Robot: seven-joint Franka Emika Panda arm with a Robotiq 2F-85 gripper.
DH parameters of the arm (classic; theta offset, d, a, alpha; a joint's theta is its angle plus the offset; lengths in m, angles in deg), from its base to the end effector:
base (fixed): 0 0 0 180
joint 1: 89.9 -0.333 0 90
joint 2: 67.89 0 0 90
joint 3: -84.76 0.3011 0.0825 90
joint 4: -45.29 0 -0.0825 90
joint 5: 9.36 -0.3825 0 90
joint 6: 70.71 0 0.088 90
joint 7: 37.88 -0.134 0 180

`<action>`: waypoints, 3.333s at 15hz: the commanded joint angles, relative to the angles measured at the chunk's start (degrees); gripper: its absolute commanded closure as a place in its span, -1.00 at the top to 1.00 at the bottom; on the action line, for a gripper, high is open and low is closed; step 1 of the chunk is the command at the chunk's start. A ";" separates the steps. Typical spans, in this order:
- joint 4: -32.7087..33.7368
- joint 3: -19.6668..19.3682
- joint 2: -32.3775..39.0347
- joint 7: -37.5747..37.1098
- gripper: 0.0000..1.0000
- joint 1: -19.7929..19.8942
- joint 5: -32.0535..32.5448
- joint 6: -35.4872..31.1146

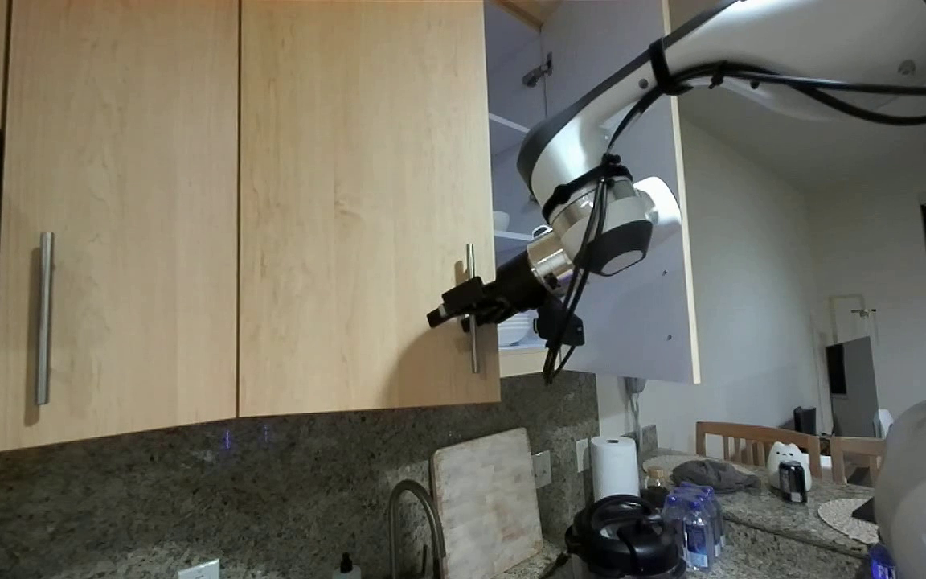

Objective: Open the cabinet door

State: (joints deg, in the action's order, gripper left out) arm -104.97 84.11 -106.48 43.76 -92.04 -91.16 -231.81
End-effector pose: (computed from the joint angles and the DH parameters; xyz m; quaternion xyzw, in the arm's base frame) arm 0.4100 -0.0290 0.5029 -0.8277 -0.1000 -0.5327 0.1457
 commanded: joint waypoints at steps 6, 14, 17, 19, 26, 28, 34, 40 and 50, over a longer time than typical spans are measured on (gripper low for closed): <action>-5.51 6.90 -0.93 -3.13 1.00 -4.94 -8.80 -3.84; -2.60 16.04 -0.38 -1.57 1.00 -6.03 -26.29 -14.56; -1.61 20.51 -0.79 -1.58 1.00 -4.13 -31.31 -16.63; -0.97 23.83 -1.02 -1.94 1.00 -2.22 -34.11 -17.55; 1.69 36.97 -1.83 -3.03 1.00 7.54 -42.50 -19.12; 2.80 40.97 -2.22 -3.23 1.00 11.03 -44.61 -19.58; 6.41 53.56 -3.86 -3.94 1.00 22.75 -49.34 -22.04; 8.52 63.23 -7.89 -5.60 1.00 34.08 -52.17 -24.44; 0.09 59.32 -16.91 -14.75 1.00 34.85 -47.00 -14.76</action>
State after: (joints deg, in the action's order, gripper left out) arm -102.17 144.33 -122.69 29.37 -56.13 -135.44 -255.53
